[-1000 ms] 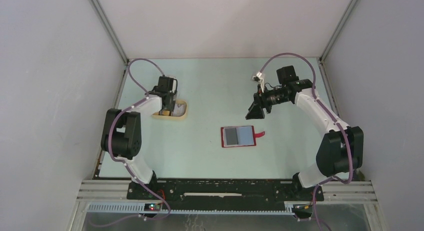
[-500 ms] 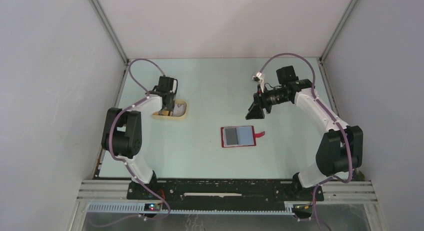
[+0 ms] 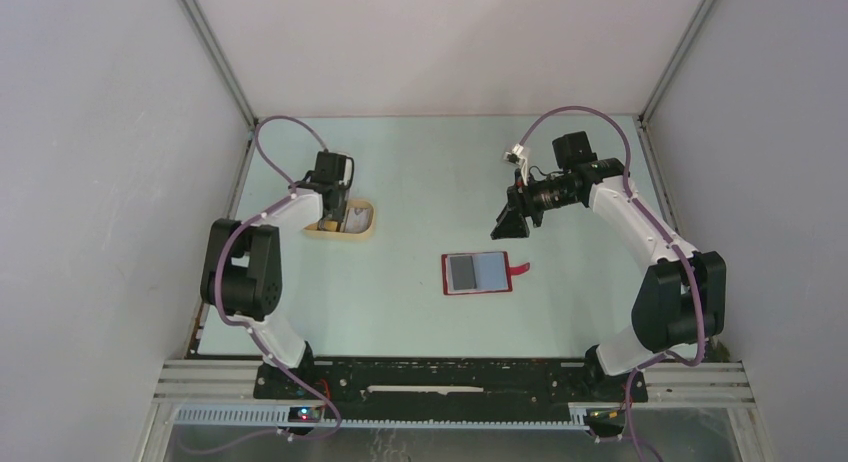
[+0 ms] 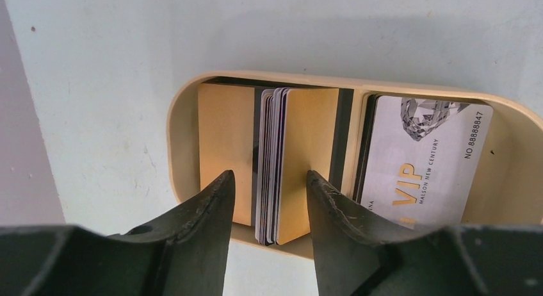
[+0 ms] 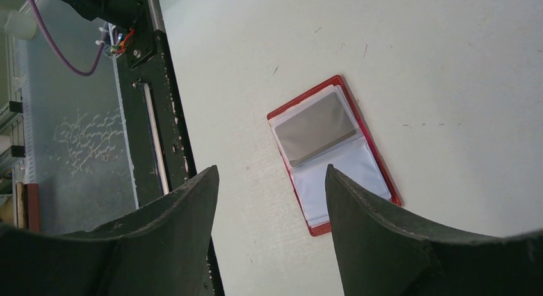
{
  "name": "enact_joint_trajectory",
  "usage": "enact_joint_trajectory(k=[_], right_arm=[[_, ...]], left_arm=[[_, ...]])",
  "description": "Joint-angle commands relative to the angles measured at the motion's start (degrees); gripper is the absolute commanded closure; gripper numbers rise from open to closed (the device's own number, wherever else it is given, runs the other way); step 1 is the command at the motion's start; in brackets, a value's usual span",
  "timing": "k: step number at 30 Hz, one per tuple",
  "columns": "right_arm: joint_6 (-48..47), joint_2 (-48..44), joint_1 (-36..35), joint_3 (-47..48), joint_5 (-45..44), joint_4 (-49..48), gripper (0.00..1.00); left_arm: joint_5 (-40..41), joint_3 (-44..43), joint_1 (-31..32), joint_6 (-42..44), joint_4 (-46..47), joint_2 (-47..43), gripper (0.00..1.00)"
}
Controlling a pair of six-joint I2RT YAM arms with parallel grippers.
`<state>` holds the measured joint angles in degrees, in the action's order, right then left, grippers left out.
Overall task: Put the credit cards into the card holder
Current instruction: Pick up the credit card from the storage box.
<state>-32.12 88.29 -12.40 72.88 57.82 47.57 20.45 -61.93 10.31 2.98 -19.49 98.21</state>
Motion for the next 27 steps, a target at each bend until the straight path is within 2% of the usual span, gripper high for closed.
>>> enact_joint_trajectory(k=[1, 5, 8, 10, 19, 27], right_arm=[[-1.2, 0.1, 0.2, 0.7, 1.5, 0.4, 0.29], [-1.1, 0.1, 0.3, 0.7, 1.5, 0.4, 0.29], [-1.1, 0.1, 0.3, 0.7, 1.4, 0.5, 0.29], [-1.2, 0.1, 0.4, 0.7, 1.5, 0.5, 0.29], [-1.2, 0.3, 0.5, 0.7, 1.7, 0.5, 0.29], [-1.3, 0.5, 0.6, 0.7, 2.0, 0.7, 0.29]], left_arm=[[1.7, -2.5, -0.5, -0.1, -0.1, -2.8, 0.5], [1.3, -2.4, -0.5, -0.1, -0.1, -2.7, 0.51], [-0.3, -2.2, -0.6, -0.3, 0.4, -2.8, 0.4], [-0.9, -2.2, -0.8, -0.3, 0.5, -2.3, 0.38], [-6.7, -2.4, -2.3, -0.7, 1.1, -0.3, 0.38], [-6.0, -2.3, -2.4, -0.8, 1.0, 1.4, 0.48]])
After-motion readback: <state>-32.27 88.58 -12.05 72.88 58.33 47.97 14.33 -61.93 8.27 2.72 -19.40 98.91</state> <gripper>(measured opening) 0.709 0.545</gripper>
